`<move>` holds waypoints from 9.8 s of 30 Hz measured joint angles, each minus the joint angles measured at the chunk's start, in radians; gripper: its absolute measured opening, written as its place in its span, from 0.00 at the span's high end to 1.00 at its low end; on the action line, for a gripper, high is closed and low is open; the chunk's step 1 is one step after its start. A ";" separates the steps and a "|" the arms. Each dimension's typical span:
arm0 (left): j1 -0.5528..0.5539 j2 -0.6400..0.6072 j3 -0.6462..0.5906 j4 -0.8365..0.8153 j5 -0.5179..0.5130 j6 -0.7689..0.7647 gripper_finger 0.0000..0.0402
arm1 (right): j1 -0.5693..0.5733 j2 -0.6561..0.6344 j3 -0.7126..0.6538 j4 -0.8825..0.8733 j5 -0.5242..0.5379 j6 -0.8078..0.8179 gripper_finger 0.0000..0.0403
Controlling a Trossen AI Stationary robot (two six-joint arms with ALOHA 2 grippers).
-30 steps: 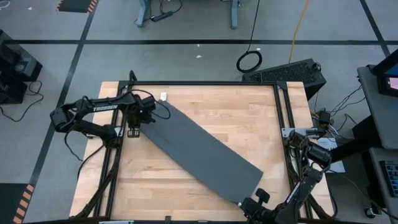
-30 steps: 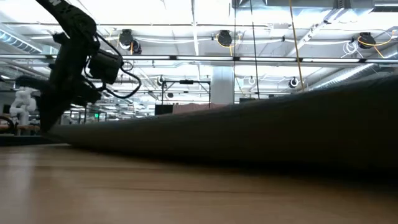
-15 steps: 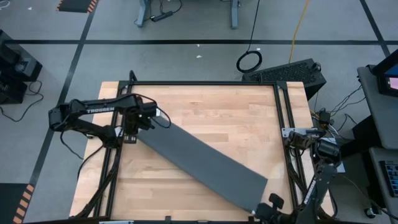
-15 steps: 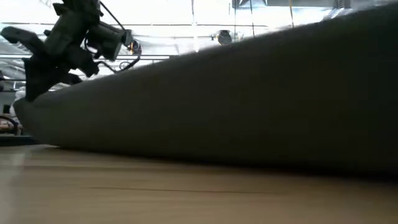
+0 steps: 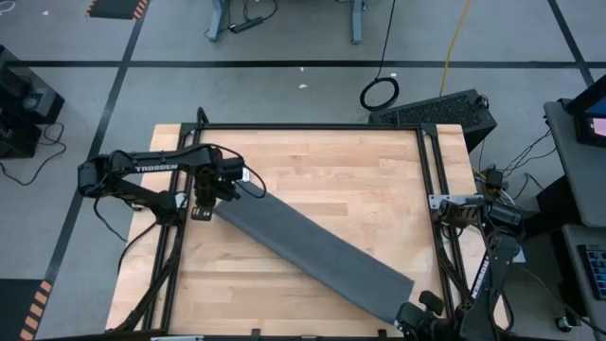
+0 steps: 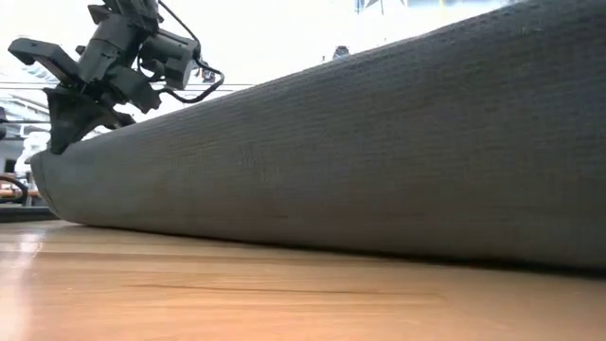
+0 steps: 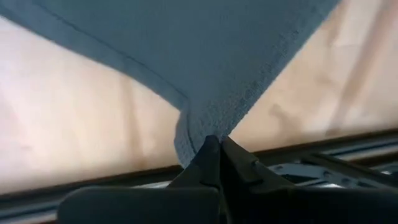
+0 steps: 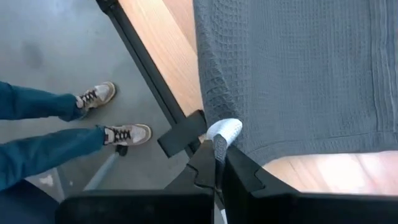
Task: Roll towel into tight, uniform cylinder
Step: Roll the towel
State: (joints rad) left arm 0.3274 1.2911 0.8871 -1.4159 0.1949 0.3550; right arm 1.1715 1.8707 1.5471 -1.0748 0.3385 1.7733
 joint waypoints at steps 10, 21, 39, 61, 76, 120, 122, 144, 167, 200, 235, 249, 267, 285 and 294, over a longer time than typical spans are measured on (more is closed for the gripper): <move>0.051 0.001 0.007 0.151 -0.059 0.053 1.00 | -0.017 -0.021 0.000 0.032 -0.070 0.046 1.00; 0.054 -0.062 0.080 -0.150 0.057 0.051 1.00 | -0.066 -0.018 0.000 0.408 -0.035 -0.148 1.00; 0.052 0.172 0.055 0.167 0.052 0.159 1.00 | -0.082 0.041 0.000 0.239 -0.071 -0.067 1.00; 0.053 0.274 0.055 0.345 -0.012 0.178 0.99 | -0.070 0.080 0.000 0.197 -0.221 -0.016 1.00; 0.053 0.274 0.067 0.411 -0.088 0.112 0.78 | -0.070 0.080 0.000 0.141 -0.243 0.022 0.72; 0.330 0.298 0.117 0.257 0.184 0.131 0.50 | -0.281 0.000 0.000 0.381 -0.181 -0.059 0.78; 0.323 0.298 0.101 0.270 0.175 0.129 0.47 | -0.303 0.013 0.000 0.389 -0.181 -0.078 0.81; 0.313 0.298 -0.032 0.423 0.296 0.069 0.88 | -0.534 0.211 0.000 0.609 -0.262 -0.283 0.90; 0.284 -0.266 -0.016 0.296 0.337 -0.223 1.00 | -0.783 0.300 0.000 0.652 -0.353 -0.635 1.00; 0.268 0.201 -0.018 0.791 -0.025 -0.111 0.91 | -0.591 0.200 0.000 0.601 -0.287 -0.366 1.00; 0.407 0.368 -0.014 0.787 0.285 -0.085 0.79 | -0.599 0.201 0.000 0.651 -0.278 -0.378 1.00; 0.358 0.010 -0.014 0.673 0.375 -0.285 0.99 | -0.634 0.202 0.000 0.448 -0.093 -0.363 1.00; 0.339 -0.002 -0.013 0.937 0.328 -0.400 0.99 | -0.747 0.273 0.000 0.580 0.064 -0.368 1.00; 0.339 0.000 -0.013 0.942 0.328 -0.419 1.00 | -0.759 0.231 0.000 0.565 -0.033 -0.215 1.00; 0.339 0.000 -0.013 0.988 0.328 -0.456 1.00 | -0.839 0.264 0.001 0.530 -0.234 -0.160 1.00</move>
State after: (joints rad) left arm 0.6661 1.2915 0.8742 -0.4274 0.5232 -0.1009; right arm 0.3324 2.1343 1.5478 -0.5451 0.1044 1.6135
